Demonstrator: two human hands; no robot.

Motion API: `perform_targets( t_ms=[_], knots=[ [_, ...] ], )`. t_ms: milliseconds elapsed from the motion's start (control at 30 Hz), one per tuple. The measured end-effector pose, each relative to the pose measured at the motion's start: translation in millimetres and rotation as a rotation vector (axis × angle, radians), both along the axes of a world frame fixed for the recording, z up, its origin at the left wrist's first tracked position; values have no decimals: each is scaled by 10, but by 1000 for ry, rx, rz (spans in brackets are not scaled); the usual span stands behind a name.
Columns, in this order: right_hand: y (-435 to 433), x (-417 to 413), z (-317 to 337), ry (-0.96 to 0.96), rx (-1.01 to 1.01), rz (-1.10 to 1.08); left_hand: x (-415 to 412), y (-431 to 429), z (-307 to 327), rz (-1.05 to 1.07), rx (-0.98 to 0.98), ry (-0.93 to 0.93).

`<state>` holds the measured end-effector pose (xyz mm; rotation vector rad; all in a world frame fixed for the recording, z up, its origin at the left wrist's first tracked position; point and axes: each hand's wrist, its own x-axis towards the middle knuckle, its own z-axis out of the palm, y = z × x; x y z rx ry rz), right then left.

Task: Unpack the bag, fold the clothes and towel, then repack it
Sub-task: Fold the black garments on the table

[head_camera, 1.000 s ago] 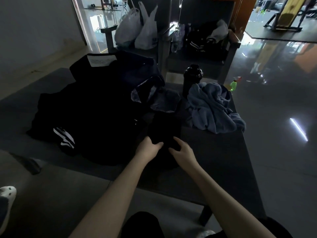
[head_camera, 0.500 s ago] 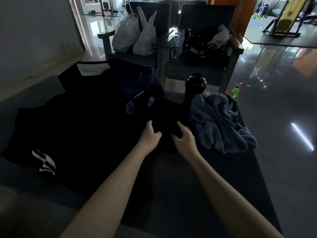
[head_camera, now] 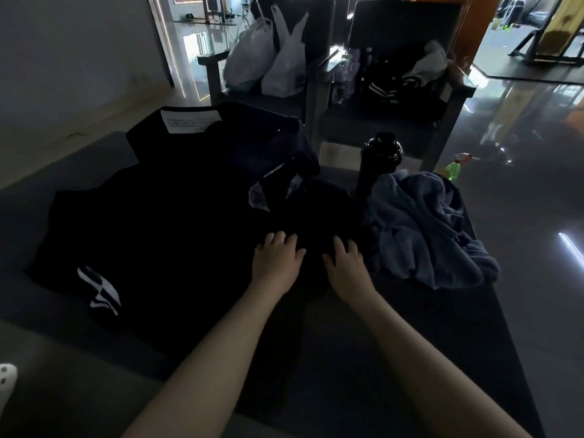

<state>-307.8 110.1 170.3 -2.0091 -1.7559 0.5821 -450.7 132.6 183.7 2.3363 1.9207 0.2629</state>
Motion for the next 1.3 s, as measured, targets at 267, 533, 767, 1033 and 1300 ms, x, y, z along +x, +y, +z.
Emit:
perform_targets(
  t_ms=[267, 533, 767, 1033, 1300],
  knots=[
    [-538, -375, -40, -240, 146, 104, -950, -694, -150, 284, 98, 122],
    [-741, -593, 75, -155, 153, 244, -1244, -847, -13, 278, 25, -179],
    [-783, -969, 226, 536, -138, 118, -1340, -956, 360, 245, -109, -783],
    [-578, -1560, 380, 813, -260, -19, -1513, -1080, 392, 192, -276, -837],
    [-484, -1390, 688, 321, 184, 220, -1706, -942, 607, 135, -62, -903]
  ],
)
